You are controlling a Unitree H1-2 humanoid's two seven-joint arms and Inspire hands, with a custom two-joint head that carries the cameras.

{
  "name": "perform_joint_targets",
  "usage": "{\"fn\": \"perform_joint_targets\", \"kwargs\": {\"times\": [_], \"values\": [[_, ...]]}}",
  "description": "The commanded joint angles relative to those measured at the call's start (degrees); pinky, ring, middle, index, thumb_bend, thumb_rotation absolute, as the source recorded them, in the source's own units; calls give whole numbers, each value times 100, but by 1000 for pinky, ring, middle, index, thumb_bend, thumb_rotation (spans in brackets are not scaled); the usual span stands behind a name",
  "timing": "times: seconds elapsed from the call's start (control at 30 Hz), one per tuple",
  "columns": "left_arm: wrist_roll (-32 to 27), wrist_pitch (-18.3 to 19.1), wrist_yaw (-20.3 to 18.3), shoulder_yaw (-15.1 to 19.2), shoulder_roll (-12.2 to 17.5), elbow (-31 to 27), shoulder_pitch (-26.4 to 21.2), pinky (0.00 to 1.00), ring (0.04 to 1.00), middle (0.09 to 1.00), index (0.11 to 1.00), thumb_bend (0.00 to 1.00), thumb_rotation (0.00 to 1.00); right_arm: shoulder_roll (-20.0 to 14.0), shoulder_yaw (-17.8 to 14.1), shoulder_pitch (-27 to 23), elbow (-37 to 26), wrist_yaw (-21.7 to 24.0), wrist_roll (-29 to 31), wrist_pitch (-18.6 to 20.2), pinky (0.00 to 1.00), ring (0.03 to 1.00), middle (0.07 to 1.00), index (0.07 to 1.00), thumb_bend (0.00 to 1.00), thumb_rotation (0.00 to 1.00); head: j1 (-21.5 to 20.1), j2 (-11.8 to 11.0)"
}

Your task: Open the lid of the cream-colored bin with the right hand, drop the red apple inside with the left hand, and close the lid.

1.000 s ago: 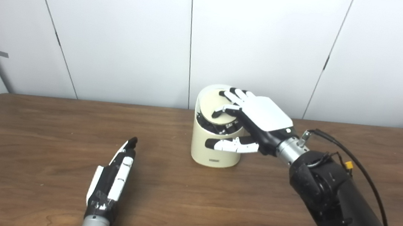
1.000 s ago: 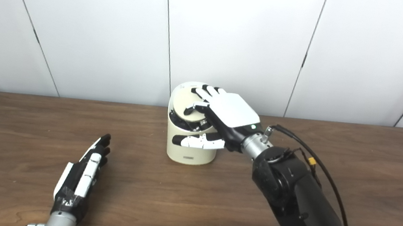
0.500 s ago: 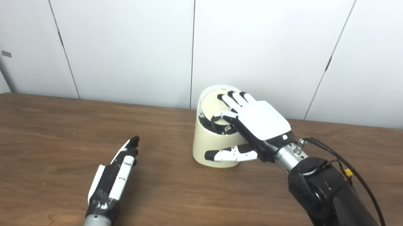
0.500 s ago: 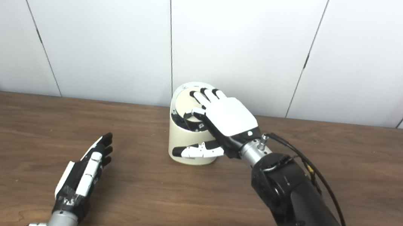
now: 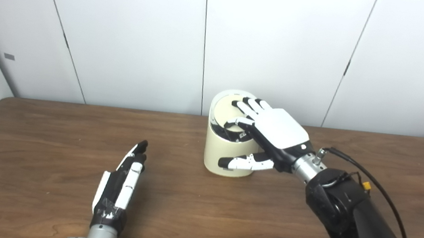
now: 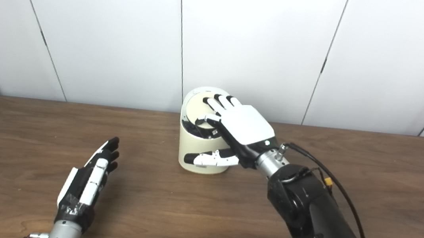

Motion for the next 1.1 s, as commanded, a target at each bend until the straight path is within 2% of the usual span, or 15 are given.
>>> {"fn": "perform_joint_targets", "kwargs": {"times": [0.0, 0.13, 0.2, 0.37, 0.73, 0.93, 1.0, 1.07], "values": [[-16, -132, -37, -12, 23, -149, -101, 977, 974, 974, 956, 553, 868, 8, -251, -73, -259, 143, 272, 215, 1000, 1000, 968, 781, 555, 999, 4, 9], [-66, -127, -23, 8, -7, -149, -105, 982, 973, 973, 955, 545, 862, 121, -613, -2, -621, 175, 656, 430, 995, 1000, 957, 813, 514, 1000, -1, 15], [-67, -115, -15, 11, -9, -158, -112, 980, 970, 972, 956, 530, 854, 161, -836, 54, -798, 186, 914, 579, 942, 1000, 948, 826, 502, 1000, -13, 9], [-53, -139, -10, 22, 8, -129, -117, 976, 965, 971, 957, 530, 852, 223, -1303, 256, -988, 119, 1530, 868, 907, 985, 943, 843, 486, 1000, -12, 5], [-227, -72, -40, 95, 40, -199, -98, 960, 957, 965, 954, 498, 833, 228, -1703, 903, -1069, -109, 2143, 1013, 872, 949, 913, 851, 449, 1000, -8, 27], [-427, -20, -74, 221, 91, -447, 95, 961, 956, 965, 954, 445, 839, 517, -1931, 1421, -1087, -367, 2641, 1166, 878, 935, 925, 876, 477, 1000, -4, 71], [-458, -123, -92, 261, 136, -493, 226, 967, 953, 961, 955, 444, 847, 693, -2065, 1623, -977, -501, 3003, 1056, 827, 884, 905, 882, 508, 1000, -8, 75], [-406, -283, -122, 270, 207, -462, 326, 962, 947, 958, 952, 449, 855, 809, -2156, 1753, -894, -548, 3303, 1002, 807, 892, 921, 905, 524, 1000, -11, 82]]}}
